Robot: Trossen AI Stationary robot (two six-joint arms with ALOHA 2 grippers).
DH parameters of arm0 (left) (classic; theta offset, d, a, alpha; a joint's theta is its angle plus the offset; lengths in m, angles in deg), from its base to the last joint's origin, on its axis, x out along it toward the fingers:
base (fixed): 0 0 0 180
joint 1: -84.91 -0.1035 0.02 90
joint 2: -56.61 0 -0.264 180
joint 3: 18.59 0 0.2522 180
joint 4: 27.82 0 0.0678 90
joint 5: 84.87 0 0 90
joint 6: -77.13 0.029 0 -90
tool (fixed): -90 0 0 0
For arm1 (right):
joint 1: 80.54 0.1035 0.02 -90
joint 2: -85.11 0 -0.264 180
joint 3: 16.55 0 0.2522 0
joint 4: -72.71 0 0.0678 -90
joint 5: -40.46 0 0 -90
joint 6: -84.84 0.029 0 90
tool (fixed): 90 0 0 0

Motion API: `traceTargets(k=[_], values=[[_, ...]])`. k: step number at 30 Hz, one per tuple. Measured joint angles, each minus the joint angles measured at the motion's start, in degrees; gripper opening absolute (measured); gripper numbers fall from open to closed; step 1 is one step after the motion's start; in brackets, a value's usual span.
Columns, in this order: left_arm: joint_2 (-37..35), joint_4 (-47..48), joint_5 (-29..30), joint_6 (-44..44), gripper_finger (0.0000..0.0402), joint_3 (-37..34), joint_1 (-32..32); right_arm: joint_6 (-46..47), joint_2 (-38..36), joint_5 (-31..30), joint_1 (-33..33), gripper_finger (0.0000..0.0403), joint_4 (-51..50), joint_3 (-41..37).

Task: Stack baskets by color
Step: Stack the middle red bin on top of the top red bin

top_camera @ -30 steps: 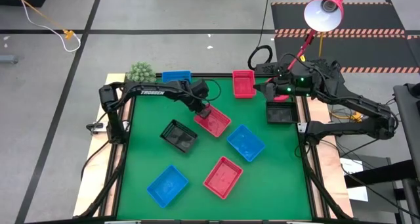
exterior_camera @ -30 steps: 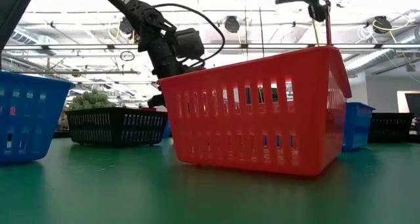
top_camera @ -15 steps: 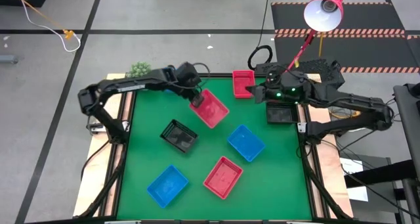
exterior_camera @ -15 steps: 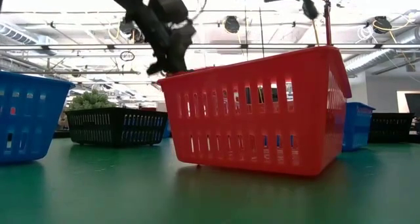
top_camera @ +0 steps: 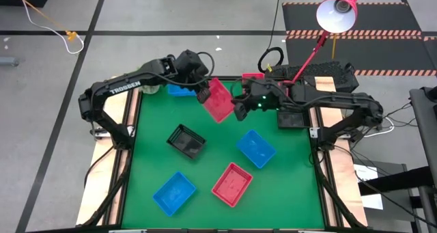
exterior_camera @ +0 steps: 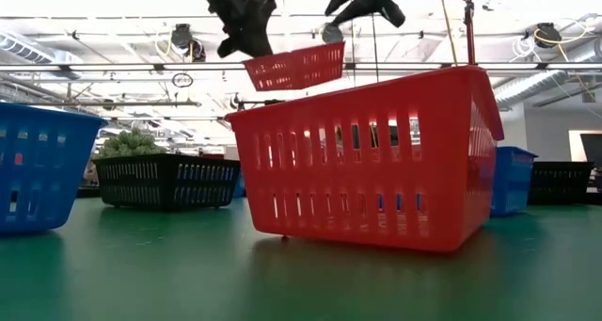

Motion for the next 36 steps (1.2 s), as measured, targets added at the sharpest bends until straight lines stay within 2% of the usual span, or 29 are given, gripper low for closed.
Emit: traceTargets(k=[5,8,12,18,23,29,36], values=[[0.0,-0.1,1.9,-0.4,0.0007,1.1,0.7,-10.5,1.0,-5.7,-1.5,0.0149,1.9,0.2],[0.0,0.0,2.6,-1.4,0.0009,1.2,1.3,-14.6,1.3,-5.9,-2.9,0.0171,2.3,0.2],[0.0,-0.1,3.9,-1.5,0.0009,1.2,2.0,-17.6,2.4,-3.8,-5.0,0.0176,2.4,0.2],[0.0,-0.1,4.6,-1.5,0.0008,1.2,2.2,-18.0,5.0,3.3,-7.5,0.0142,3.2,0.2],[0.0,-0.2,4.7,-1.0,0.0011,1.2,2.1,-17.8,5.0,2.1,-7.9,0.0095,3.5,0.2],[0.0,-0.7,4.9,-0.7,0.0008,1.2,2.1,-17.4,4.8,1.8,-8.7,0.0013,3.5,0.2],[0.0,-3.1,4.5,-1.0,0.0024,1.2,2.1,-14.3,4.7,1.6,-8.7,0.0008,2.1,0.2]])
